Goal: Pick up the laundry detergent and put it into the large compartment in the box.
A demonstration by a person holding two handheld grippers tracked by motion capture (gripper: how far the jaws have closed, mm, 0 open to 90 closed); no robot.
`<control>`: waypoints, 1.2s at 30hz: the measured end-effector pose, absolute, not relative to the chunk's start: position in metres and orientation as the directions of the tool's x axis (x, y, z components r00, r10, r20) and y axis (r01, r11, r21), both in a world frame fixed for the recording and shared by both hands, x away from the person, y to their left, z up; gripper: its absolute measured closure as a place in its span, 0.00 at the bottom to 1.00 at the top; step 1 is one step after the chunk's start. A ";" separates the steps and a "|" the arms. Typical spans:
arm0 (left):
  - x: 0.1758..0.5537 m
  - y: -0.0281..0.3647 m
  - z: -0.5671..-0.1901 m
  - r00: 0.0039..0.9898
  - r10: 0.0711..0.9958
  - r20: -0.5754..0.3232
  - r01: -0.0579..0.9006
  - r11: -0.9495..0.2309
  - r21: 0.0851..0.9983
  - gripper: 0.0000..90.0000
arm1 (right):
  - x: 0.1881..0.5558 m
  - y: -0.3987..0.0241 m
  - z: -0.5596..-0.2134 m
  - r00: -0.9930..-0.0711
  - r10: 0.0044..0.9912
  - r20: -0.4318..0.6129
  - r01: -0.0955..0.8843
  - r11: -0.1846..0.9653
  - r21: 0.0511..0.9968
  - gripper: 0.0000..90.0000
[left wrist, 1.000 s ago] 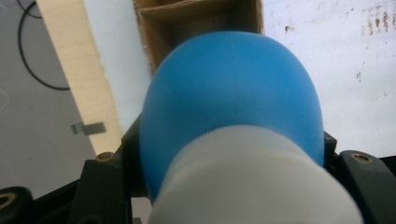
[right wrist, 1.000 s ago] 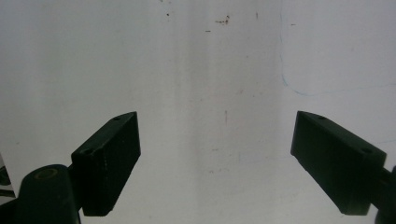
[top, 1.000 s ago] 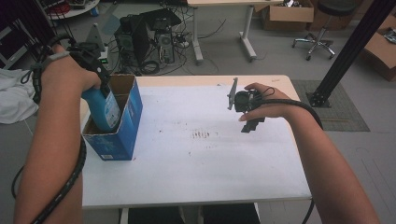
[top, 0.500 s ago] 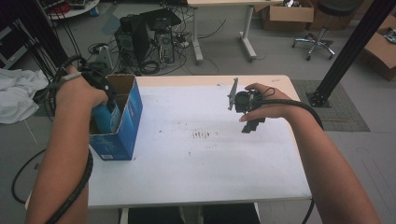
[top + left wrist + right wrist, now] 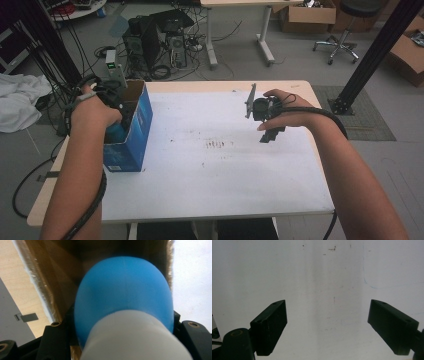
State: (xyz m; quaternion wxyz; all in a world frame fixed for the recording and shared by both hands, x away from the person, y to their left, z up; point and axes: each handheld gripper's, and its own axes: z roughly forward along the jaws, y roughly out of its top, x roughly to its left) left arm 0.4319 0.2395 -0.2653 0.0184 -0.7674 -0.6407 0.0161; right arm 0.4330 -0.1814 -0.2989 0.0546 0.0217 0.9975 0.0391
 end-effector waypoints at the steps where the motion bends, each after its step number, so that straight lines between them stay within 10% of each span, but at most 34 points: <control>1: 0.432 0.239 -0.267 0.182 0.983 0.001 0.982 -0.181 -0.054 0.43 | 0.433 -0.182 -0.299 -0.993 0.048 -0.107 0.040 0.996 0.080 0.18; 36: 0.429 0.248 -0.290 0.159 0.987 -0.023 0.986 -0.160 -0.036 0.43 | 0.432 -0.180 -0.301 -0.993 0.047 -0.106 0.039 0.996 0.079 0.18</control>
